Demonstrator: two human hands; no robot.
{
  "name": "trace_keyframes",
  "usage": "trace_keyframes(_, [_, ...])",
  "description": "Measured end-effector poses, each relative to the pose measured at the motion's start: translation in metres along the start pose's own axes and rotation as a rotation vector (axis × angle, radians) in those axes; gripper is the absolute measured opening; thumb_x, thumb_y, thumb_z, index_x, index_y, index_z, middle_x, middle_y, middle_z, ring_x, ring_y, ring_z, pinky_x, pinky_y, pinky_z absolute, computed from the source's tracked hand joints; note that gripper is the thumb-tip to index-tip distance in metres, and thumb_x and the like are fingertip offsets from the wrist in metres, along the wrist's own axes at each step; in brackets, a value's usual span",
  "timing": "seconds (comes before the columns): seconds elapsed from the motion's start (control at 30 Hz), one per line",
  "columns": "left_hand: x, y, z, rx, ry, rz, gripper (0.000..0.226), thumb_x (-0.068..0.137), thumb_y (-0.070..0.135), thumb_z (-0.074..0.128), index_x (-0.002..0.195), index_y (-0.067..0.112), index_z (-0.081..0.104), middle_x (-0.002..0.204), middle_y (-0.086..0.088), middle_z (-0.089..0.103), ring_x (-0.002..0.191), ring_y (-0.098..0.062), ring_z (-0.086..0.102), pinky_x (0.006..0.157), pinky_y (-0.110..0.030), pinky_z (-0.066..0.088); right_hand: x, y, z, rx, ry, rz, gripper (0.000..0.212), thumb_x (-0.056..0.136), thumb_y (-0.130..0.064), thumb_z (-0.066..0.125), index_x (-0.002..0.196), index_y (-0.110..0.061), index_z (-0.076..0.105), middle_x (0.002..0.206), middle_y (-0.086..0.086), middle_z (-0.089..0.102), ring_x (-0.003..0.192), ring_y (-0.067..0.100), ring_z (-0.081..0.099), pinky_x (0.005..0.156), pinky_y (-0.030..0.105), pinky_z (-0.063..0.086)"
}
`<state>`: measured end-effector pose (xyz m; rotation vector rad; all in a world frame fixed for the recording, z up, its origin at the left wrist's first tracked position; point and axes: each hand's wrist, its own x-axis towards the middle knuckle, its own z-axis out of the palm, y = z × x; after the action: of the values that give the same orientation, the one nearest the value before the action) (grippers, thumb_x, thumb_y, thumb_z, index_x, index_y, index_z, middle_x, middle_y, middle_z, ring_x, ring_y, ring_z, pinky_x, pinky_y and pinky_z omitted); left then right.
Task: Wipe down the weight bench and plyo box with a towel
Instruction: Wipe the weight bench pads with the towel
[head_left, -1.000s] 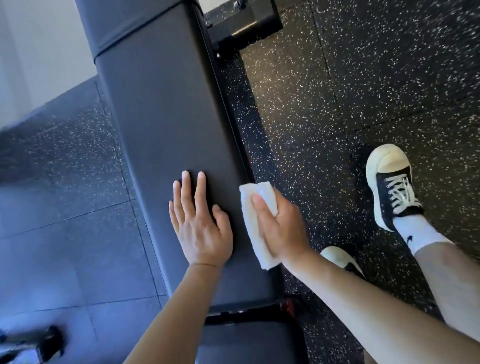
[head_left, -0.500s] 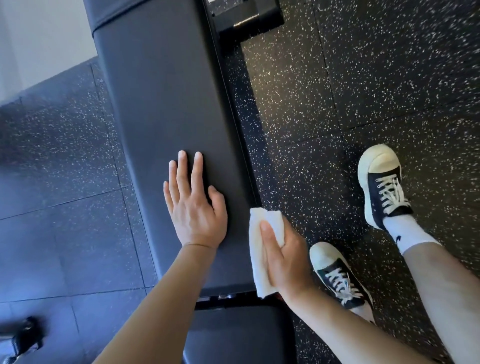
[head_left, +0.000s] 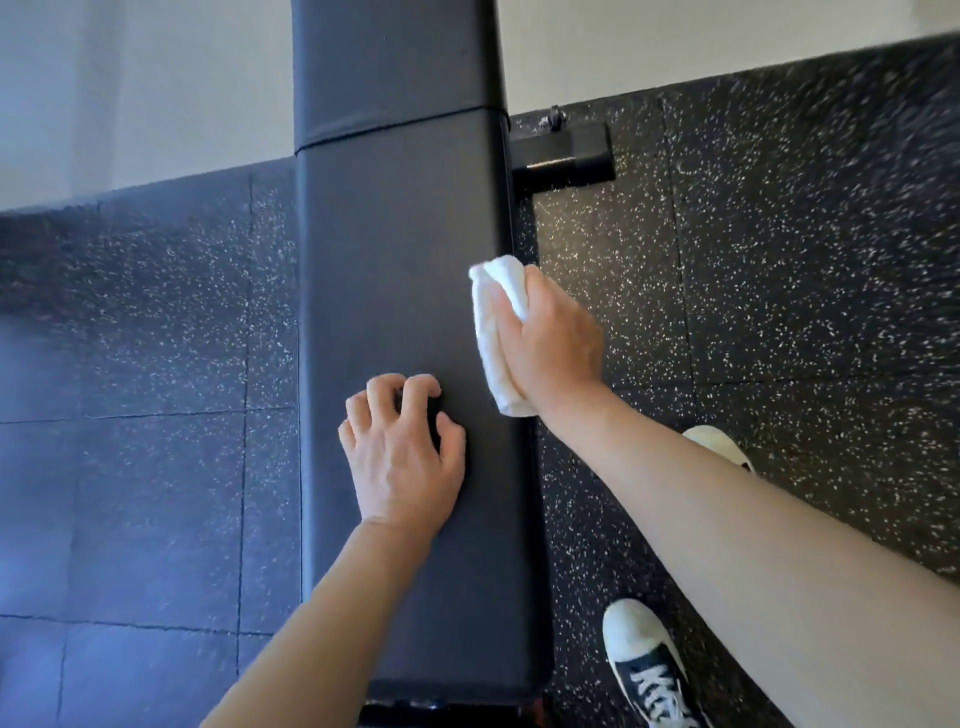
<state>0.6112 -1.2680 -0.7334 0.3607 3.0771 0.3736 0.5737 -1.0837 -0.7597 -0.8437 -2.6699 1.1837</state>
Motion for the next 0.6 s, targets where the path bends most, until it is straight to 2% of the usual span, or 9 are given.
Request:
trace_keyframes(0.07, [0.025,-0.003,-0.005,0.029,-0.023,0.041,0.029,0.088,0.029,0.052,0.116,0.023,0.057,0.119,0.003,0.047,0.105,-0.027,0.042,0.090,-0.048,0.042,0.018,-0.004,-0.002,-0.049,-0.018,-0.032,0.037,0.105,-0.055,0.044,0.097,-0.020,0.053,0.094,-0.002,0.064,0.084,0.029,0.064,0.070,0.039,0.047])
trace_keyframes(0.17, [0.059,-0.010,-0.010,0.067,-0.028,0.008,0.039,0.089,0.030,0.053,0.127,0.022,0.056,0.128,-0.001,0.050,0.113,-0.030,0.044,0.095,-0.050,0.041,0.050,-0.015,-0.004,-0.115,-0.061,-0.058,0.037,0.105,-0.055,0.042,0.100,-0.020,0.054,0.099,0.000,0.066,0.088,0.032,0.065,0.074,0.042,0.050])
trace_keyframes(0.27, [0.102,-0.009,-0.011,0.059,-0.045,-0.152,0.053,0.095,0.029,0.054,0.147,0.023,0.048,0.149,-0.003,0.045,0.132,-0.033,0.040,0.106,-0.055,0.039,0.087,-0.025,-0.007,-0.172,-0.106,-0.085,0.035,0.106,-0.053,0.043,0.103,-0.021,0.055,0.104,0.000,0.066,0.094,0.033,0.065,0.074,0.040,0.045])
trace_keyframes(0.37, [0.156,-0.002,-0.007,0.012,-0.052,-0.296,0.061,0.099,0.031,0.053,0.157,0.024,0.038,0.163,-0.003,0.033,0.145,-0.034,0.031,0.114,-0.056,0.033,0.124,-0.036,-0.011,-0.228,-0.144,-0.116,0.034,0.106,-0.053,0.043,0.103,-0.021,0.054,0.106,0.000,0.065,0.097,0.032,0.065,0.076,0.040,0.044])
trace_keyframes(0.47, [0.214,0.016,0.004,-0.062,0.005,-0.520,0.062,0.101,0.035,0.046,0.161,0.027,0.032,0.168,-0.001,0.026,0.151,-0.032,0.025,0.117,-0.061,0.027,0.151,-0.045,-0.012,-0.230,-0.170,-0.191,0.032,0.105,-0.051,0.042,0.100,-0.021,0.050,0.103,0.000,0.063,0.095,0.032,0.064,0.078,0.042,0.049])
trace_keyframes(0.53, [0.242,0.033,0.014,-0.118,0.075,-0.695,0.059,0.101,0.037,0.042,0.160,0.031,0.032,0.168,0.002,0.025,0.154,-0.029,0.021,0.120,-0.069,0.018,0.163,-0.048,-0.017,-0.201,-0.202,-0.230,0.031,0.102,-0.052,0.044,0.097,-0.022,0.044,0.100,0.000,0.062,0.091,0.031,0.062,0.075,0.042,0.046])
trace_keyframes(0.6, [0.254,0.045,0.024,-0.132,0.159,-0.785,0.056,0.102,0.036,0.038,0.158,0.034,0.034,0.167,0.004,0.026,0.156,-0.027,0.020,0.122,-0.072,0.011,0.175,-0.048,-0.022,-0.149,-0.218,-0.265,0.032,0.100,-0.054,0.049,0.094,-0.024,0.040,0.098,-0.003,0.060,0.085,0.029,0.058,0.071,0.041,0.044])
